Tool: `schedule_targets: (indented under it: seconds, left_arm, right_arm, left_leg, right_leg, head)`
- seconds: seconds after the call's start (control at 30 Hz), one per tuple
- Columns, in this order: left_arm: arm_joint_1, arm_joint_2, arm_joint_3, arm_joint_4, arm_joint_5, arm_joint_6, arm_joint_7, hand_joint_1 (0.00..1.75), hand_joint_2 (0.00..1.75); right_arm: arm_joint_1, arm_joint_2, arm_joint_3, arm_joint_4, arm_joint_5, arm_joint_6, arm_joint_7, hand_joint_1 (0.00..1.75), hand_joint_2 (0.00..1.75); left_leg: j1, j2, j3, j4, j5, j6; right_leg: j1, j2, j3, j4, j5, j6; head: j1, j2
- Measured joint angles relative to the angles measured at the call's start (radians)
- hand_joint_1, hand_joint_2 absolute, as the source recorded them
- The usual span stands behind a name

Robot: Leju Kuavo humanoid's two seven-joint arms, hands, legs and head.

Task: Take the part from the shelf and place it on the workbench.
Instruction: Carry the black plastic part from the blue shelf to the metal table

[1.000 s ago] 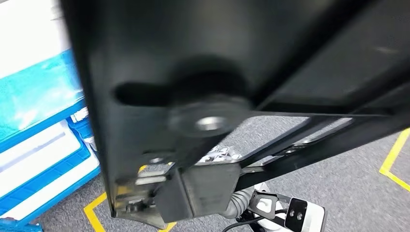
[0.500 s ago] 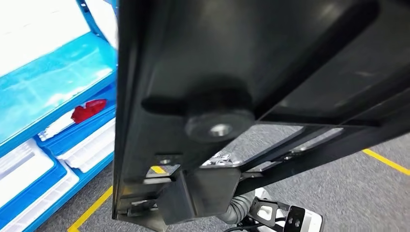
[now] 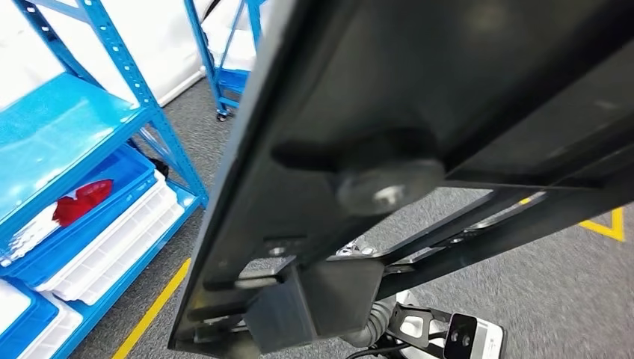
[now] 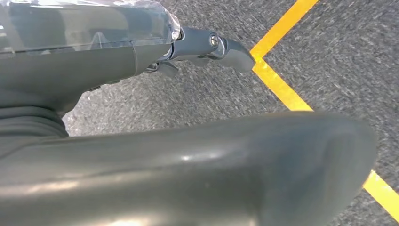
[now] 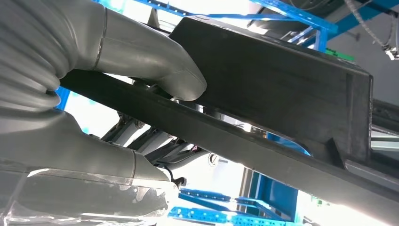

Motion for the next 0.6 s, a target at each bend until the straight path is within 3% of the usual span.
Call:
schedule_targets:
  seconds: [0.03, 0.07, 0.1, 0.13, 0.2, 0.27, 0.3, 0.37, 0.43, 0.5, 0.57, 0.6]
  left_arm:
    - [-0.001, 0.0, 0.002, 0.0, 0.003, -0.005, -0.004, 0.0, 0.0]
    - [-0.003, -0.001, 0.003, 0.0, 0.005, -0.01, -0.009, 0.0, 0.0]
    - [-0.005, -0.002, 0.004, 0.0, 0.005, -0.015, -0.013, 0.0, 0.0]
    - [-0.006, -0.003, 0.005, 0.0, 0.004, -0.018, -0.016, 0.0, 0.0]
    - [-0.004, -0.003, 0.006, 0.0, 0.003, -0.018, -0.019, 0.0, 0.0]
    - [-0.001, -0.003, 0.008, 0.0, 0.003, -0.009, -0.017, 0.0, 0.0]
    - [-0.001, -0.003, 0.008, 0.0, 0.004, -0.003, -0.017, 0.0, 0.0]
    - [-0.004, -0.003, 0.009, 0.0, 0.005, 0.008, -0.019, 0.0, 0.0]
    - [-0.005, -0.003, 0.01, 0.0, 0.006, 0.014, -0.025, 0.0, 0.0]
    - [-0.005, -0.001, 0.011, 0.0, 0.006, 0.015, -0.029, 0.0, 0.0]
    - [-0.007, 0.002, 0.012, 0.0, 0.006, 0.014, -0.029, 0.0, 0.0]
    - [-0.008, 0.003, 0.012, 0.0, 0.006, 0.013, -0.029, 0.0, 0.0]
  right_arm:
    - [-0.002, 0.0, 0.0, 0.0, -0.002, 0.003, 0.0, 1.75, 1.75]
    - [-0.003, 0.0, -0.001, -0.001, -0.003, 0.005, 0.0, 1.75, 1.75]
    - [-0.007, 0.0, -0.002, -0.002, -0.003, 0.004, 0.0, 1.75, 1.75]
    - [-0.012, 0.0, -0.002, -0.003, -0.003, 0.003, 0.0, 1.75, 1.75]
    - [-0.021, 0.0, -0.003, -0.004, -0.003, -0.001, 0.0, 1.75, 1.75]
    - [-0.023, 0.0, -0.003, -0.004, -0.004, 0.0, 0.0, 1.75, 1.75]
    - [-0.023, 0.0, -0.003, -0.004, -0.006, 0.001, 0.0, 1.75, 1.75]
    - [-0.025, 0.0, -0.003, -0.004, -0.01, 0.002, 0.0, 1.75, 1.75]
    - [-0.03, 0.001, -0.003, -0.004, -0.013, 0.002, 0.0, 1.75, 1.75]
    - [-0.033, 0.001, -0.003, -0.005, -0.014, 0.003, 0.0, 1.75, 1.75]
    - [-0.033, 0.002, -0.003, -0.005, -0.015, 0.008, 0.0, 1.75, 1.75]
    - [-0.033, 0.003, -0.003, -0.005, -0.017, 0.011, 0.0, 1.75, 1.75]
  left_leg:
    - [0.0, 0.009, 0.001, -0.004, 0.002, 0.005]
    - [0.001, 0.02, 0.002, -0.008, 0.006, 0.011]
    - [0.002, 0.032, 0.004, -0.013, 0.009, 0.018]
    - [0.003, 0.045, 0.005, -0.018, 0.013, 0.025]
    - [0.001, 0.073, 0.005, -0.02, 0.013, 0.033]
    - [-0.001, 0.101, 0.004, -0.018, 0.012, 0.034]
    - [-0.002, 0.114, 0.004, -0.017, 0.011, 0.034]
    - [-0.002, 0.136, 0.006, -0.014, 0.006, 0.029]
    - [-0.006, 0.153, 0.009, -0.01, 0.0, 0.02]
    - [-0.01, 0.168, 0.012, -0.008, -0.004, 0.009]
    - [-0.008, 0.179, 0.016, -0.009, -0.007, -0.003]
    - [-0.007, 0.168, 0.015, -0.001, -0.017, -0.009]
  right_leg:
    - [-0.001, 0.011, -0.004, -0.002, 0.004, 0.008]
    - [-0.001, 0.006, -0.007, 0.0, 0.003, 0.014]
    - [0.001, -0.015, -0.014, 0.012, -0.005, 0.019]
    - [0.003, -0.044, -0.03, 0.045, -0.026, 0.022]
    - [0.002, -0.099, -0.089, 0.168, -0.09, 0.027]
    - [-0.002, -0.111, -0.14, 0.276, -0.127, 0.032]
    - [-0.004, -0.114, -0.141, 0.282, -0.12, 0.033]
    - [-0.005, -0.134, -0.077, 0.17, -0.061, 0.03]
    - [0.003, -0.172, -0.005, 0.04, -0.023, 0.019]
    - [0.011, -0.181, 0.011, 0.003, -0.022, 0.007]
    - [0.009, -0.159, 0.008, -0.002, -0.017, -0.005]
    - [0.007, -0.15, 0.009, -0.006, -0.014, -0.011]
  head:
    - [0.0, 0.0]
    - [0.0, 0.0]
    - [0.0, 0.0]
    - [0.0, 0.0]
    - [0.0, 0.0]
    - [0.0, 0.0]
    - [0.0, 0.0]
    - [0.0, 0.0]
    - [0.0, 0.0]
    - [0.0, 0.0]
    - [0.0, 0.0]
    - [0.0, 0.0]
